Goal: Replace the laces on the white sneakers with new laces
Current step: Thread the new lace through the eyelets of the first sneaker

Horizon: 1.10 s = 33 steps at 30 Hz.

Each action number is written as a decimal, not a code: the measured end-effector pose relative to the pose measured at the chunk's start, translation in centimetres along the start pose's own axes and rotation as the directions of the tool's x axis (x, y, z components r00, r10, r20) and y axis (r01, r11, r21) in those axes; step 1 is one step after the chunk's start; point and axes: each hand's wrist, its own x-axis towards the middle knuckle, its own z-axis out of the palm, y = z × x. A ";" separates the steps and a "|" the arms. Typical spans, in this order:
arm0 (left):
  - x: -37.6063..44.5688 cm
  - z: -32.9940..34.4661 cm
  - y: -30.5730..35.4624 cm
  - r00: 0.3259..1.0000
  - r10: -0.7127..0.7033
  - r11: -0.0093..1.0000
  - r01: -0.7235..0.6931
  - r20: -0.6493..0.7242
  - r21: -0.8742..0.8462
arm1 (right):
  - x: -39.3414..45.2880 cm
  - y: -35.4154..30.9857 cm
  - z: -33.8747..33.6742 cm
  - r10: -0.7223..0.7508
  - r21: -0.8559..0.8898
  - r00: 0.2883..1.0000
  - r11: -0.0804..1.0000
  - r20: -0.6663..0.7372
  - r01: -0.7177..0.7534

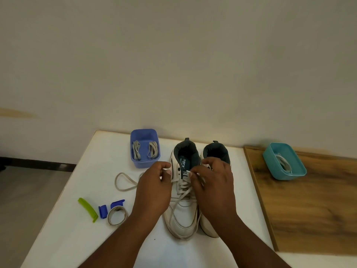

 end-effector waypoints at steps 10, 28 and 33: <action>0.7 0.4 -1.3 0.993 -0.043 0.998 0.049 0.111 -0.050 | 0.2 -1.5 1.9 0.085 0.036 0.991 0.995 0.102 -0.089; 1.1 -0.2 -1.3 0.987 0.063 0.987 -0.083 0.149 0.135 | -0.1 -1.2 1.5 0.107 0.178 0.968 0.973 0.228 -0.150; 0.9 -0.1 -1.1 0.985 0.051 0.978 -0.082 0.162 0.192 | -0.1 -1.1 0.9 0.103 0.079 0.948 0.988 0.302 -0.132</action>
